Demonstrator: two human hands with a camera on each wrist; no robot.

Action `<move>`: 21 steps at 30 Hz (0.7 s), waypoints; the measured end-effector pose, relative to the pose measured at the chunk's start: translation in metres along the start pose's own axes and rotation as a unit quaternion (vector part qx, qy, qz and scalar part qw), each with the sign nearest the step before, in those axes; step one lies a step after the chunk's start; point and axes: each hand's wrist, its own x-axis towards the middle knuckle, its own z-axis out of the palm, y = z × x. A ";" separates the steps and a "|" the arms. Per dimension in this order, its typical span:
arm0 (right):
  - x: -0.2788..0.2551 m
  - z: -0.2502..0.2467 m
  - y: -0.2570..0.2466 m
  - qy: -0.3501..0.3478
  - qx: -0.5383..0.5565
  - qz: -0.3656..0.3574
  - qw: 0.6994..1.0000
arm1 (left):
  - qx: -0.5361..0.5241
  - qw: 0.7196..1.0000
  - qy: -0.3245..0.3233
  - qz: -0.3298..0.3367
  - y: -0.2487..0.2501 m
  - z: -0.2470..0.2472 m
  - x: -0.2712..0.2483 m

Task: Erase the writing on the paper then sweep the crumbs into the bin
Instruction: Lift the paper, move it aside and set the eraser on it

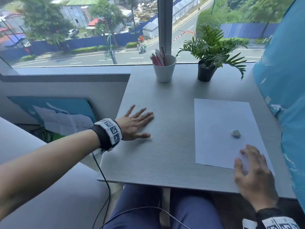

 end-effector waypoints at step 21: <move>-0.008 0.000 0.001 0.172 0.038 -0.095 0.980 | 0.028 0.962 0.097 0.253 0.076 0.004 -0.042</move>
